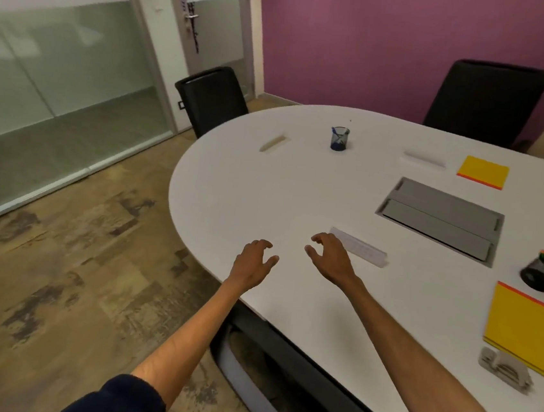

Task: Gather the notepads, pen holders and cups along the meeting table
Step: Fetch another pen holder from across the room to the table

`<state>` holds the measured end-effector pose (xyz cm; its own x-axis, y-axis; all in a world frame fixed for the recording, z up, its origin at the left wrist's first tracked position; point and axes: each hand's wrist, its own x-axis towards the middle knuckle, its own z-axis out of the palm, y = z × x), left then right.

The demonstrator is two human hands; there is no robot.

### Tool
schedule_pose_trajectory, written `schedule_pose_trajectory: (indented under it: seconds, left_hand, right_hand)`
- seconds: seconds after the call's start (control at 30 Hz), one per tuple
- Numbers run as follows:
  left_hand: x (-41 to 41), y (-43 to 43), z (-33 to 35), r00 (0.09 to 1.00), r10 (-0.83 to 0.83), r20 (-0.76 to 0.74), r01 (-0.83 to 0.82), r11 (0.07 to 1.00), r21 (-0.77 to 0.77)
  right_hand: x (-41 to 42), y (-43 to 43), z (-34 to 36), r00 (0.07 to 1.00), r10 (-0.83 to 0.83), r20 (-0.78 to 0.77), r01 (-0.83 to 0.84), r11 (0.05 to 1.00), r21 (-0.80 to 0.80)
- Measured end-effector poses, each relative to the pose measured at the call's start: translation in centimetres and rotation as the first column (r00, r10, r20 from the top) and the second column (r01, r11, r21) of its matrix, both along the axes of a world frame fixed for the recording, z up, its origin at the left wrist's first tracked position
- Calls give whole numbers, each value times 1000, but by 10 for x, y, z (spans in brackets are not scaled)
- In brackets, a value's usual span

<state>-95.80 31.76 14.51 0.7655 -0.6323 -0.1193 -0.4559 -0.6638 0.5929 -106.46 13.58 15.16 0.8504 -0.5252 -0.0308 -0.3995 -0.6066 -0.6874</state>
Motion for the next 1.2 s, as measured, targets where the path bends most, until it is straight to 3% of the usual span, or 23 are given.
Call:
schedule_pose_trajectory:
  seconds: [0.33, 0.77, 1.07, 1.2]
  left_hand:
    - [78, 129, 8, 976, 206, 74, -202, 977, -63]
    - [159, 274, -5, 845, 524, 106, -524, 851, -32]
    - [268, 310, -19, 808, 577, 118, -587, 805, 81]
    - [335, 304, -11, 835, 525, 164, -548, 819, 169]
  right_hand:
    - [104, 115, 3, 986, 163, 20, -163, 986, -22]
    - [253, 238, 5, 879, 476, 42, -474, 880, -42]
    - [404, 284, -17, 813, 581, 51, -581, 814, -4]
    - [476, 271, -16, 837, 539, 95, -543, 839, 31]
